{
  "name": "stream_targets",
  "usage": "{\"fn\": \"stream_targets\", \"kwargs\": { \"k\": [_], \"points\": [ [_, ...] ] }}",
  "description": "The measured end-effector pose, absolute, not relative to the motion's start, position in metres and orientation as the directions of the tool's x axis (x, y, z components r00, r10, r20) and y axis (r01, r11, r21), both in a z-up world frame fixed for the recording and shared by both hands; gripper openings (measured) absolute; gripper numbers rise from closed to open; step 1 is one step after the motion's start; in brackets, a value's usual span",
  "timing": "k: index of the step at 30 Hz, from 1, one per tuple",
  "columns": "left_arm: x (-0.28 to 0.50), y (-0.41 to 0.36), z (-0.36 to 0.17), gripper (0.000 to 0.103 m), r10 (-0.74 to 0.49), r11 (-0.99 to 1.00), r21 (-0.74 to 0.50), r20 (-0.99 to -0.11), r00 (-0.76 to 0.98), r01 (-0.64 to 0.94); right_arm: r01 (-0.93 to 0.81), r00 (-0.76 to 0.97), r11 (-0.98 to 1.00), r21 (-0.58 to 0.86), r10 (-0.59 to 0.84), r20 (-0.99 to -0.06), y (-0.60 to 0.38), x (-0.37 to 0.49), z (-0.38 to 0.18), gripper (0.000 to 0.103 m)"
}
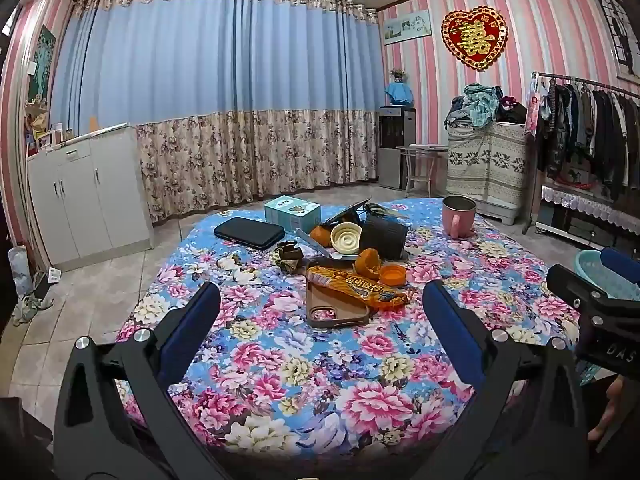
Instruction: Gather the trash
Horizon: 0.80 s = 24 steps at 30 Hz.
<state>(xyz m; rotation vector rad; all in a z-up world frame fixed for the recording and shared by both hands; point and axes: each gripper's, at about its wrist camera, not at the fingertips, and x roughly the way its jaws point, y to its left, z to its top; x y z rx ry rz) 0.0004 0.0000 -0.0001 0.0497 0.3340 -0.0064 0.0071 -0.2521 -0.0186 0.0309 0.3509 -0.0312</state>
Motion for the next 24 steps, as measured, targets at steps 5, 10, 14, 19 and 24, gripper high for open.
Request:
{"fn": "stream_targets", "kwargs": {
  "k": [5,10,14,19,24],
  "points": [
    [0.0004,0.0008,0.0001,0.098,-0.003,0.999,0.037,-0.324,0.946,0.016,0.031,0.939,0.999,0.026,-0.021,-0.343,-0.2518,0.0069,-0.0184,0.099],
    [-0.0006,0.0024,-0.0016,0.098,-0.002,0.999,0.043,-0.321,0.947,0.017,0.028,0.94,0.999,0.025,-0.018,-0.342,-0.255,0.0085,-0.0184,0.099],
    [-0.0013,0.0017,-0.0014,0.098,0.0,0.999,0.048,-0.321,0.947,0.016,0.029,0.94,0.999,0.021,-0.02,-0.34,-0.2557,0.0075,-0.0154,0.099],
    [-0.0007,0.0006,-0.0023,0.098,0.0,0.999,0.051,-0.32,0.947,0.017,0.034,0.941,0.999,0.018,-0.026,-0.338,-0.2525,0.0064,-0.0164,0.099],
    [-0.0002,0.0004,-0.0052,0.098,0.002,0.998,0.053,-0.319,0.948,0.016,0.036,0.943,0.999,0.016,-0.028,-0.332,-0.2515,0.0053,-0.0166,0.099]
  ]
}}
